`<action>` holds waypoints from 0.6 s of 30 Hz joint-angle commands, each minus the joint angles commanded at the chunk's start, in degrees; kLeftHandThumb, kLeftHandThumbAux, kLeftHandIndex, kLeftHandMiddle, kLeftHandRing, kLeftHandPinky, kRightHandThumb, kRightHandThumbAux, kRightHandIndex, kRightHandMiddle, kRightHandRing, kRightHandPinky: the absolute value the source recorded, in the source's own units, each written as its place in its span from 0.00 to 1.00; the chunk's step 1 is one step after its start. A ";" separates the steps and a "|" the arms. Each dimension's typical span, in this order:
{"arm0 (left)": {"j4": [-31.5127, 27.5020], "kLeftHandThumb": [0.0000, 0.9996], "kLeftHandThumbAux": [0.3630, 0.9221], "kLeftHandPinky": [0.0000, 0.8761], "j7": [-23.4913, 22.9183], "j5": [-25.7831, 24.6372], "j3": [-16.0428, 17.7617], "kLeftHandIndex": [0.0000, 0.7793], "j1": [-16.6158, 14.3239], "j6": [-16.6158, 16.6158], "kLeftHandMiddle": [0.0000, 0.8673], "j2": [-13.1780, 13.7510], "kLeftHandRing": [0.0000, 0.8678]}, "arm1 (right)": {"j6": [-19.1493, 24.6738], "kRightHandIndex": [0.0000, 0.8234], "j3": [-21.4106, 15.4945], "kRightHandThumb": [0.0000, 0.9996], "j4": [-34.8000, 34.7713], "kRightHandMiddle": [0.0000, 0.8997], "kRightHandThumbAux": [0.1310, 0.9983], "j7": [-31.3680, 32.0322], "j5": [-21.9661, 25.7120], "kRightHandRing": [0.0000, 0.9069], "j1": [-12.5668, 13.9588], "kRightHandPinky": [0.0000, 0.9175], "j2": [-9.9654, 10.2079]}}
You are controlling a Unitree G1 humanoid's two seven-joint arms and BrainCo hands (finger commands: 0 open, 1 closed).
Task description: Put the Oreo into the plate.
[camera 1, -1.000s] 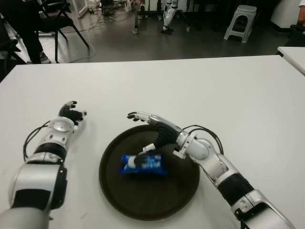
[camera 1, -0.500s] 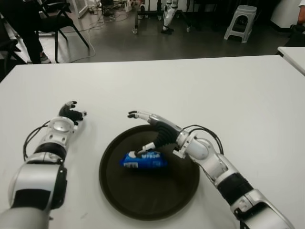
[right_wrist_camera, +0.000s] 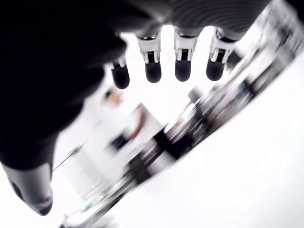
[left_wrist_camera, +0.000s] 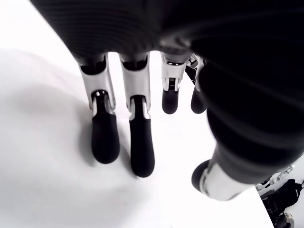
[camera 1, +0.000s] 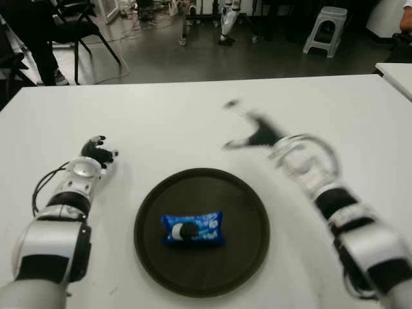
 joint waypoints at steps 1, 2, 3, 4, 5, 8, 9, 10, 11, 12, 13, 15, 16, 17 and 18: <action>0.01 0.14 0.81 0.18 -0.02 -0.09 0.09 0.09 -0.01 0.02 0.13 -0.01 0.18 | 0.34 0.02 -0.28 0.00 0.67 0.07 0.68 -0.44 0.07 0.07 -0.21 0.08 0.02; 0.01 0.15 0.81 0.18 -0.09 -0.36 0.37 0.10 0.02 -0.01 0.13 -0.01 0.18 | 1.06 0.02 -0.70 0.00 1.31 0.07 0.69 -1.51 0.13 0.07 -0.30 0.08 0.02; -0.02 0.16 0.81 0.18 -0.14 -0.60 0.61 0.10 0.08 -0.13 0.13 -0.02 0.18 | 2.12 0.02 -1.29 0.00 2.01 0.07 0.70 -2.56 0.29 0.07 -0.22 0.07 -0.21; -0.04 0.16 0.81 0.17 -0.17 -0.76 0.77 0.09 0.12 -0.20 0.13 -0.03 0.18 | 2.87 0.02 -1.72 0.00 2.59 0.07 0.70 -3.34 0.41 0.07 -0.20 0.07 -0.37; -0.10 0.16 0.81 0.17 -0.16 -0.85 0.88 0.09 0.21 -0.39 0.13 -0.04 0.18 | 4.15 0.02 -2.28 0.00 3.26 0.07 0.71 -4.19 0.66 0.07 0.00 0.07 -0.60; -0.22 0.15 0.81 0.14 -0.11 -0.84 0.93 0.09 0.53 -0.92 0.13 -0.03 0.17 | 7.33 0.02 -3.42 0.00 4.60 0.07 0.72 -5.84 0.96 0.07 0.35 0.07 -0.77; -0.28 0.15 0.81 0.14 -0.14 -0.80 0.90 0.09 0.65 -1.10 0.13 -0.03 0.17 | 8.90 0.02 -3.92 0.00 4.98 0.07 0.73 -6.57 1.09 0.07 0.42 0.08 -0.80; -0.32 0.14 0.81 0.13 -0.17 -0.76 0.88 0.08 0.72 -1.23 0.13 -0.03 0.16 | 9.98 0.02 -4.27 0.00 5.22 0.07 0.72 -7.07 1.18 0.08 0.47 0.09 -0.82; -0.34 0.13 0.81 0.13 -0.22 -0.62 0.75 0.08 0.75 -1.31 0.13 0.02 0.16 | 10.97 0.02 -4.60 0.00 5.30 0.08 0.72 -7.87 1.29 0.08 0.66 0.09 -0.63; -0.36 0.12 0.82 0.12 -0.26 -0.51 0.66 0.08 0.77 -1.36 0.13 0.05 0.15 | 11.62 0.02 -4.84 0.00 5.33 0.08 0.72 -8.42 1.34 0.09 0.79 0.09 -0.48; -0.33 0.12 0.82 0.12 -0.14 -0.03 0.22 0.07 0.74 -1.24 0.13 0.14 0.15 | 12.73 0.02 -5.44 0.00 5.37 0.08 0.71 -9.18 1.78 0.09 1.33 0.09 0.00; -0.30 0.11 0.81 0.12 0.00 0.50 -0.29 0.06 0.74 -1.13 0.12 0.27 0.15 | 14.05 0.02 -6.25 0.00 5.37 0.07 0.69 -10.01 2.18 0.08 1.98 0.09 0.58; -0.29 0.11 0.81 0.11 0.02 0.61 -0.39 0.06 0.76 -1.12 0.12 0.32 0.14 | 14.34 0.02 -6.44 0.00 5.32 0.07 0.69 -10.19 2.21 0.08 2.13 0.09 0.72; -0.26 0.10 0.81 0.11 -0.04 0.52 -0.31 0.06 0.79 -1.09 0.12 0.40 0.14 | 15.39 0.02 -7.75 0.00 5.44 0.07 0.69 -9.62 3.40 0.08 2.14 0.09 0.77; -0.23 0.10 0.81 0.11 -0.09 0.45 -0.27 0.07 0.82 -1.07 0.12 0.48 0.14 | 16.20 0.02 -8.73 0.00 5.51 0.06 0.68 -9.20 4.30 0.07 2.15 0.09 0.82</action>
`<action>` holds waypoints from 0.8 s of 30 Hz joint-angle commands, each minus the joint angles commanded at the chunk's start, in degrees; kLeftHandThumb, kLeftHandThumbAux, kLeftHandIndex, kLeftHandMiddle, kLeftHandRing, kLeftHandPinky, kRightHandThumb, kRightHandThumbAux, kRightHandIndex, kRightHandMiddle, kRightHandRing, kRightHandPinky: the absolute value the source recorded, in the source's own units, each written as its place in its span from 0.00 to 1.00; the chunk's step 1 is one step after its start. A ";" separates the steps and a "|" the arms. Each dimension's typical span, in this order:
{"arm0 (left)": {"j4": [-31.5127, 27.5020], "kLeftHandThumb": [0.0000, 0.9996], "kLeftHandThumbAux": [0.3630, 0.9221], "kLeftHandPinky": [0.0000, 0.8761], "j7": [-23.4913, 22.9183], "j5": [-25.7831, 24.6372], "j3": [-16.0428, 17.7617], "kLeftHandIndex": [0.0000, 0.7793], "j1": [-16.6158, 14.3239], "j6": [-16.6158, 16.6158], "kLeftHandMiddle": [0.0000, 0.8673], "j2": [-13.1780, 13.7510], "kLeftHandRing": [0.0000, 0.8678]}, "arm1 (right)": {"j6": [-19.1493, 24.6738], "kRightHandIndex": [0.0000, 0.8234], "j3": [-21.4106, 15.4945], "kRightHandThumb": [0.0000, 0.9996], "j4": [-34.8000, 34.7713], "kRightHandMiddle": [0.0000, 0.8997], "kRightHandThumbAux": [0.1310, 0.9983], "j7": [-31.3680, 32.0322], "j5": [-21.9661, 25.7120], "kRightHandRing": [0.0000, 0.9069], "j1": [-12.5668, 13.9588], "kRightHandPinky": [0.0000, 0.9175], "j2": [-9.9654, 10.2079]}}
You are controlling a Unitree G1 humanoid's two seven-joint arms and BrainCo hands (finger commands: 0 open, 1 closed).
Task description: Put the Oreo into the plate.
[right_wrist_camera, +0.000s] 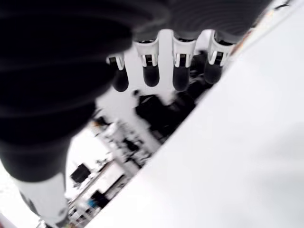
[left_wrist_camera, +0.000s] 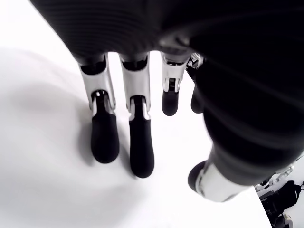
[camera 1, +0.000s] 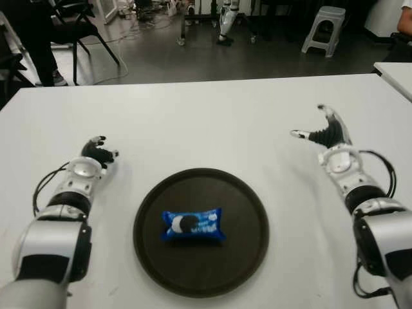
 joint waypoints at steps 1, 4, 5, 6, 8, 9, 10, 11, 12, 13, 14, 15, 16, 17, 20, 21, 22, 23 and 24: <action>0.01 0.10 0.81 0.11 -0.11 -0.19 0.14 0.07 0.02 -0.03 0.12 0.03 0.14 | 0.92 0.03 -1.42 0.00 0.07 0.06 0.68 0.72 1.29 0.07 -0.18 0.09 0.12; 0.01 0.11 0.79 0.13 -0.16 -0.53 0.40 0.09 0.07 -0.15 0.13 0.03 0.15 | 2.71 0.04 -4.26 0.00 0.09 0.06 0.67 2.35 3.64 0.07 -0.90 0.08 0.46; 0.00 0.11 0.79 0.13 -0.08 -0.57 0.45 0.09 0.09 -0.16 0.13 0.03 0.16 | 3.21 0.04 -5.23 0.00 0.06 0.05 0.67 2.99 4.49 0.06 -1.16 0.08 0.60; -0.01 0.12 0.78 0.14 -0.02 -0.60 0.48 0.09 0.10 -0.16 0.14 0.03 0.16 | 3.55 0.04 -5.89 0.00 0.03 0.05 0.67 3.44 5.05 0.06 -1.31 0.08 0.69; 0.02 0.13 0.78 0.14 0.23 -0.48 0.40 0.10 0.13 -0.10 0.14 0.05 0.17 | 4.23 0.05 -7.83 0.00 -0.02 0.05 0.68 4.82 6.80 0.06 -1.52 0.08 0.98; 0.04 0.13 0.77 0.15 0.31 -0.42 0.35 0.10 0.15 -0.08 0.15 0.06 0.17 | 4.47 0.05 -8.52 0.00 -0.04 0.05 0.69 5.33 7.39 0.06 -1.56 0.09 1.08; 0.05 0.13 0.77 0.15 0.36 -0.38 0.32 0.10 0.16 -0.07 0.15 0.07 0.17 | 4.63 0.06 -8.98 0.00 -0.07 0.05 0.69 5.66 7.74 0.07 -1.57 0.10 1.15; 0.09 0.13 0.76 0.15 0.56 -0.29 0.27 0.11 0.22 -0.11 0.15 0.08 0.17 | 5.31 0.06 -9.75 0.00 -0.04 0.05 0.69 6.39 8.43 0.07 -1.58 0.10 1.33; 0.12 0.14 0.75 0.15 0.69 -0.24 0.24 0.11 0.26 -0.15 0.15 0.09 0.18 | 5.80 0.06 -10.25 0.00 -0.02 0.04 0.68 6.89 8.87 0.06 -1.59 0.10 1.44; 0.14 0.15 0.75 0.15 0.78 -0.20 0.22 0.12 0.29 -0.17 0.15 0.09 0.18 | 6.15 0.05 -10.63 0.00 -0.02 0.03 0.68 7.25 9.13 0.06 -1.59 0.11 1.52; 0.15 0.15 0.74 0.15 0.83 -0.19 0.20 0.12 0.30 -0.18 0.15 0.09 0.18 | 6.35 0.05 -10.87 0.00 -0.04 0.03 0.68 7.46 9.25 0.06 -1.60 0.11 1.56; 0.19 0.15 0.74 0.15 0.94 -0.11 0.14 0.12 0.37 -0.25 0.16 0.13 0.18 | 6.87 0.05 -10.94 0.00 0.00 0.02 0.67 7.67 9.16 0.06 -1.64 0.11 1.58; 0.21 0.15 0.74 0.16 0.96 -0.10 0.14 0.12 0.43 -0.35 0.16 0.16 0.18 | 7.52 0.06 -10.90 0.00 0.05 0.03 0.67 7.94 9.00 0.07 -1.74 0.11 1.59; 0.22 0.16 0.74 0.16 0.98 -0.10 0.13 0.12 0.47 -0.43 0.15 0.19 0.18 | 7.99 0.06 -10.88 0.00 0.08 0.04 0.68 8.13 8.88 0.07 -1.82 0.12 1.59; 0.26 0.17 0.74 0.17 0.82 -0.49 0.51 0.12 0.72 -0.75 0.15 0.17 0.18 | 8.96 0.09 -10.58 0.00 0.13 0.08 0.71 8.71 8.36 0.10 -1.91 0.15 1.61; 0.27 0.17 0.74 0.18 0.76 -0.63 0.65 0.12 0.75 -0.82 0.15 0.16 0.18 | 9.22 0.09 -10.49 0.00 0.15 0.09 0.72 8.89 8.21 0.12 -1.96 0.16 1.60; 0.29 0.17 0.74 0.18 0.70 -0.75 0.78 0.12 0.77 -0.87 0.15 0.15 0.18 | 9.51 0.10 -10.39 0.00 0.16 0.10 0.73 9.23 8.08 0.13 -2.03 0.16 1.55; 0.30 0.17 0.73 0.18 0.68 -0.79 0.85 0.12 0.83 -0.94 0.15 0.15 0.18 | 9.65 0.10 -10.36 0.00 0.16 0.11 0.73 9.42 8.01 0.13 -2.03 0.17 1.55; 0.31 0.17 0.73 0.18 0.68 -0.80 0.89 0.11 0.87 -0.98 0.15 0.15 0.18 | 9.73 0.11 -10.35 0.00 0.15 0.11 0.73 9.53 7.96 0.14 -2.03 0.18 1.55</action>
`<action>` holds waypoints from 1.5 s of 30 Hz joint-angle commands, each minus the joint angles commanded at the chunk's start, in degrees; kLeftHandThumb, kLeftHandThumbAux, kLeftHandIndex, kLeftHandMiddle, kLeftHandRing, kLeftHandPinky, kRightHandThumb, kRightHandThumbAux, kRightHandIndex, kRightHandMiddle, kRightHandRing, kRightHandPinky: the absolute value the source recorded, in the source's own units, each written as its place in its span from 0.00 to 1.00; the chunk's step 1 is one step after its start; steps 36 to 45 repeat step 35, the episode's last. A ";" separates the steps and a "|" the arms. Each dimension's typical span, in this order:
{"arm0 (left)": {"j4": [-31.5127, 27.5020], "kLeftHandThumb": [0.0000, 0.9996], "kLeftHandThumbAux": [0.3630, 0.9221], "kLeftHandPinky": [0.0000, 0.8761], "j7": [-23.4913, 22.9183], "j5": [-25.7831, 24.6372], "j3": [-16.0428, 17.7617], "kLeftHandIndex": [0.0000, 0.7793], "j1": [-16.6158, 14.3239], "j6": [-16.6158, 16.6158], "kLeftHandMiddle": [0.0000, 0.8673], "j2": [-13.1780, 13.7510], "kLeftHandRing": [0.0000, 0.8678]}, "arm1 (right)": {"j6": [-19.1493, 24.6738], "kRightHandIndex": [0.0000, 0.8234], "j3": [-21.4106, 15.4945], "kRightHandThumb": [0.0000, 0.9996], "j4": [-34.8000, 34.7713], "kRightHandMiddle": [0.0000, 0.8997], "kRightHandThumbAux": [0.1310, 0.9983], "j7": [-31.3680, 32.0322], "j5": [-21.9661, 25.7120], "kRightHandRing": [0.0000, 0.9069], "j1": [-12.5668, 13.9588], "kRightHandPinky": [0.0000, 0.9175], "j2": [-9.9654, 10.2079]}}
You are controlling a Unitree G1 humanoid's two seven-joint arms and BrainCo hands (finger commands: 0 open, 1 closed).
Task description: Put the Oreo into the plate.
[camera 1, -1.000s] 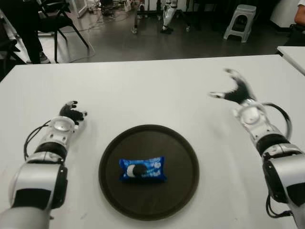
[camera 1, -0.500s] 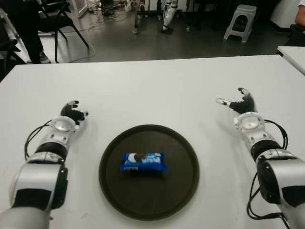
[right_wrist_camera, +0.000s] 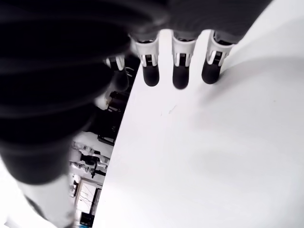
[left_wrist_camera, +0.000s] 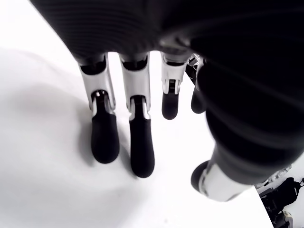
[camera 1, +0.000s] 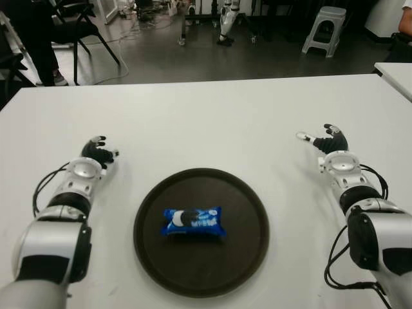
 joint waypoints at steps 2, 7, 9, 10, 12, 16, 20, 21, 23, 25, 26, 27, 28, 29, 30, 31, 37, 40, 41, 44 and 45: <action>0.01 0.16 0.72 0.17 0.10 0.06 0.03 0.11 0.03 -0.02 0.15 -0.01 0.18 | 0.29 0.11 0.11 0.00 0.00 0.11 0.73 0.38 -0.14 0.14 -0.06 0.18 -0.05; 0.08 0.17 0.72 0.18 0.50 -0.18 0.49 0.12 0.17 -0.03 0.15 0.00 0.18 | 0.23 0.11 0.81 0.02 -0.06 0.11 0.75 1.78 -0.97 0.12 -0.02 0.13 -0.18; 0.09 0.19 0.72 0.18 0.56 -0.30 0.71 0.13 0.23 -0.15 0.16 -0.02 0.18 | -0.03 0.11 0.86 0.02 -0.09 0.11 0.75 2.00 -1.04 0.12 0.07 0.12 -0.18; 0.10 0.20 0.72 0.19 0.58 -0.31 0.78 0.13 0.24 -0.19 0.16 -0.02 0.18 | -0.18 0.11 0.86 0.02 -0.10 0.11 0.75 1.99 -1.07 0.12 0.11 0.12 -0.14; 0.11 0.21 0.71 0.19 0.60 -0.27 0.88 0.14 0.25 -0.23 0.16 -0.02 0.18 | -0.33 0.11 0.84 0.02 -0.11 0.11 0.75 1.97 -1.13 0.12 0.15 0.12 -0.10; 0.05 0.21 0.71 0.21 0.43 -0.52 1.29 0.15 0.21 -0.41 0.16 -0.05 0.19 | -0.60 0.11 0.90 0.03 -0.13 0.11 0.75 1.59 -1.37 0.13 0.20 0.13 0.00; -0.01 0.20 0.72 0.23 0.14 -0.50 1.27 0.17 0.17 -0.68 0.17 0.01 0.20 | -0.39 0.12 1.10 0.04 -0.07 0.13 0.73 1.02 -1.81 0.14 0.11 0.14 -0.06; -0.02 0.20 0.72 0.23 0.11 -0.45 1.23 0.17 0.17 -0.75 0.17 0.01 0.20 | -0.31 0.12 1.10 0.05 -0.07 0.13 0.73 0.94 -1.84 0.15 0.08 0.14 -0.05; 0.00 0.19 0.73 0.23 0.14 -0.26 1.06 0.17 0.16 -0.84 0.17 0.05 0.21 | -0.11 0.12 0.96 0.05 -0.07 0.13 0.72 0.84 -1.71 0.15 -0.01 0.14 0.00; 0.06 0.18 0.73 0.24 0.12 0.01 0.80 0.16 0.10 -0.78 0.18 0.10 0.21 | 0.11 0.13 0.73 0.05 -0.07 0.14 0.71 0.81 -1.47 0.15 -0.12 0.15 0.07; 0.09 0.18 0.73 0.24 0.08 0.15 0.66 0.16 0.05 -0.69 0.18 0.13 0.21 | 0.22 0.13 0.62 0.05 -0.09 0.14 0.70 0.79 -1.35 0.15 -0.19 0.15 0.12; 0.11 0.18 0.73 0.25 0.05 0.24 0.56 0.16 0.01 -0.62 0.18 0.15 0.22 | 0.30 0.14 0.54 0.05 -0.09 0.13 0.70 0.78 -1.27 0.15 -0.24 0.15 0.16; 0.13 0.18 0.73 0.25 0.12 0.41 0.38 0.16 -0.03 -0.50 0.19 0.18 0.22 | 0.37 0.14 0.42 0.06 -0.11 0.13 0.69 0.79 -1.15 0.15 -0.27 0.15 0.22; 0.14 0.18 0.72 0.25 0.18 0.52 0.24 0.16 -0.05 -0.42 0.19 0.20 0.22 | 0.42 0.14 0.33 0.06 -0.12 0.13 0.69 0.79 -1.06 0.14 -0.29 0.16 0.27; 0.18 0.18 0.72 0.25 0.28 0.62 0.16 0.15 -0.11 -0.31 0.19 0.21 0.22 | 0.45 0.13 0.26 0.06 -0.13 0.12 0.69 0.82 -1.01 0.14 -0.32 0.16 0.28; 0.20 0.18 0.71 0.25 0.34 0.67 0.11 0.16 -0.15 -0.24 0.19 0.22 0.22 | 0.47 0.13 0.21 0.06 -0.14 0.11 0.70 0.84 -1.00 0.13 -0.34 0.16 0.29; 0.23 0.19 0.71 0.24 0.53 0.76 0.07 0.16 -0.18 -0.19 0.20 0.22 0.22 | 0.52 0.13 0.17 0.06 -0.14 0.10 0.70 0.96 -1.10 0.13 -0.37 0.18 0.27; 0.23 0.19 0.71 0.24 0.53 0.76 0.07 0.16 -0.18 -0.19 0.20 0.22 0.22 | 0.52 0.13 0.17 0.06 -0.14 0.10 0.70 0.96 -1.10 0.13 -0.37 0.18 0.27; 0.23 0.19 0.71 0.24 0.53 0.76 0.07 0.16 -0.18 -0.19 0.20 0.22 0.22 | 0.52 0.13 0.17 0.06 -0.14 0.10 0.70 0.96 -1.10 0.13 -0.37 0.18 0.27; 0.23 0.19 0.71 0.24 0.53 0.76 0.07 0.16 -0.18 -0.19 0.20 0.22 0.22 | 0.52 0.13 0.17 0.06 -0.14 0.10 0.70 0.96 -1.10 0.13 -0.37 0.18 0.27; 0.23 0.19 0.71 0.24 0.53 0.76 0.07 0.16 -0.18 -0.19 0.20 0.22 0.22 | 0.52 0.13 0.17 0.06 -0.14 0.10 0.70 0.96 -1.10 0.13 -0.37 0.18 0.27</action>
